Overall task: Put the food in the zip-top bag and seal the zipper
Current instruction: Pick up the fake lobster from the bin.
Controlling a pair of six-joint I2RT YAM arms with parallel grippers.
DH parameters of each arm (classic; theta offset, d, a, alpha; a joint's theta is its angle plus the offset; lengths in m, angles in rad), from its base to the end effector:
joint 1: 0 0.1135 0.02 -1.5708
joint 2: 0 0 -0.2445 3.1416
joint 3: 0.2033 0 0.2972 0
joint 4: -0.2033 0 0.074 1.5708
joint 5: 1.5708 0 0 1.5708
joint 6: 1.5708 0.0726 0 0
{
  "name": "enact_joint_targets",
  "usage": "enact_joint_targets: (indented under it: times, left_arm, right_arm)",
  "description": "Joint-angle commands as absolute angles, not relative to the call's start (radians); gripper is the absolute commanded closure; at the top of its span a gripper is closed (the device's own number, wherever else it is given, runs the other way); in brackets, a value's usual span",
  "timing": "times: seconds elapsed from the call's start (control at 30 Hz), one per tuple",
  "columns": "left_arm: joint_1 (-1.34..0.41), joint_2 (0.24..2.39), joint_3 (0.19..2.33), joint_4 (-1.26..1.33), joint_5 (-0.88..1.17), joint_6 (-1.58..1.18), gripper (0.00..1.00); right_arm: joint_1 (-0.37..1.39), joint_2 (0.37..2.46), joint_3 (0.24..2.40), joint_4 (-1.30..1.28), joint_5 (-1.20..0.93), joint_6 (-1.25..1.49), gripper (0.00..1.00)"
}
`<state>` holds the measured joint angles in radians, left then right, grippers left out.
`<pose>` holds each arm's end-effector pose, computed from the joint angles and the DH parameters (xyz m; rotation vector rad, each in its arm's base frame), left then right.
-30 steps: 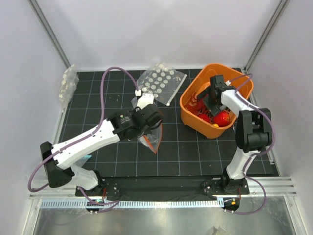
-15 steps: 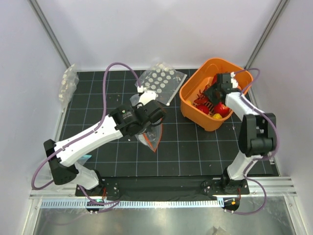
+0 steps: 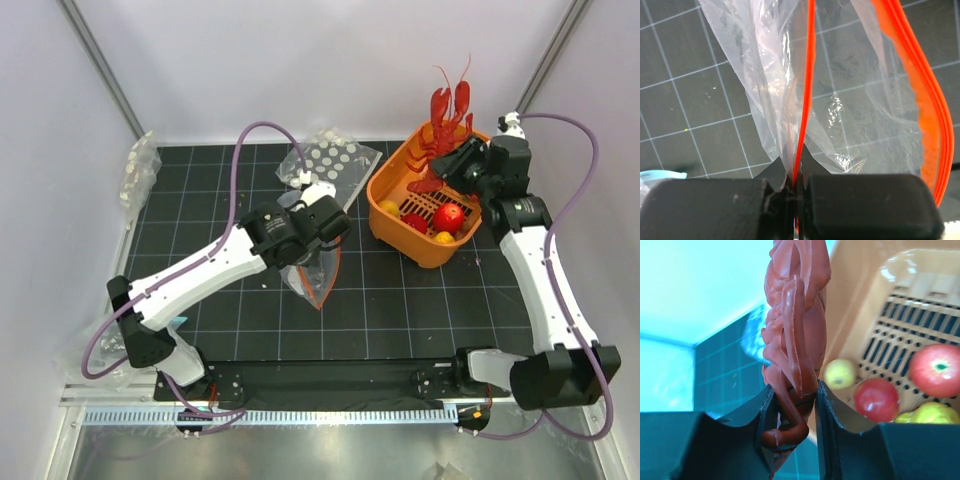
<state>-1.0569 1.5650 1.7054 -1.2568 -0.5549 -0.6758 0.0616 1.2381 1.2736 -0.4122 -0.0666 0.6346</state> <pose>0.2093 -0.2929 0.3362 0.3037 2.4210 0.0201 0.3641 0.0273 0.3610 0.5172 1.9145 0.5219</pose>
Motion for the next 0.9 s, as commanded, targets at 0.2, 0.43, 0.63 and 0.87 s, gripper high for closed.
enact_joint_targets:
  times: [0.2,0.43,0.63,0.87]
  left_arm:
    - [-1.054,1.634,1.804,-1.246,-0.391,-0.672,1.00]
    - [-1.028,1.684,1.828,-1.224,-0.295,-0.650,1.00]
    - [-1.019,1.765,1.942,-1.288,-0.216,-0.707,1.00]
    - [-1.009,1.917,2.126,-1.436,-0.261,-0.707,1.00]
  right_arm:
    - [0.071,1.046,1.255,-0.501,-0.348,0.563,0.92]
    - [0.087,0.868,1.192,-0.591,-0.508,0.592,0.99]
    - [0.087,0.743,1.148,-0.708,-0.554,0.591,0.99]
    - [0.086,0.663,1.124,-0.848,-0.572,0.581,0.99]
